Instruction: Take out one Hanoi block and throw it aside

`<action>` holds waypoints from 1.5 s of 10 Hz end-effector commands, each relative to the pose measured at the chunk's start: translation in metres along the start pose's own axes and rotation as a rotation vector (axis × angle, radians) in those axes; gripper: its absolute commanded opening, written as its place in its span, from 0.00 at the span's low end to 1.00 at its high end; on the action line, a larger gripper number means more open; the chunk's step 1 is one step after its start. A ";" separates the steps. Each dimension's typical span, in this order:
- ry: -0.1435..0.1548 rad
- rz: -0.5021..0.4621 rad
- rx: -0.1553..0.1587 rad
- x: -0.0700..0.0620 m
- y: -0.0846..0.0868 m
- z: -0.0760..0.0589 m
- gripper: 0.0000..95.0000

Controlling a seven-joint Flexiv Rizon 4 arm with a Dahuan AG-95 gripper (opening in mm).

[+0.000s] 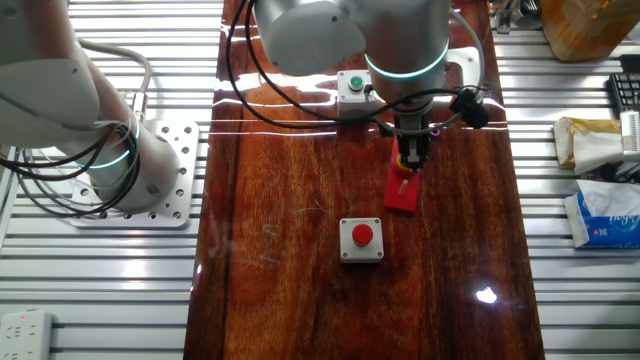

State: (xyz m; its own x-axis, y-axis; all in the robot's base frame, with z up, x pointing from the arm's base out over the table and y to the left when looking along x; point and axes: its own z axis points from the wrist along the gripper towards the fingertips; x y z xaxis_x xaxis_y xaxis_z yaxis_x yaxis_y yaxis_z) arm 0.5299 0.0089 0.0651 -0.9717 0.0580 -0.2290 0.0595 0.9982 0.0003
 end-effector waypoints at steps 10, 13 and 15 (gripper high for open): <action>0.045 0.045 -0.007 -0.002 0.000 -0.045 0.00; 0.046 0.060 -0.010 0.034 -0.006 -0.051 0.00; 0.046 0.061 -0.009 0.055 -0.007 -0.052 0.00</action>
State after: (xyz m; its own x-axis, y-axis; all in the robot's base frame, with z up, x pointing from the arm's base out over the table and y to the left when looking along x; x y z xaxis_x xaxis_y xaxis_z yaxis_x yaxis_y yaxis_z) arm 0.4576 0.0033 0.1060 -0.9744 0.1196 -0.1902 0.1190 0.9928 0.0145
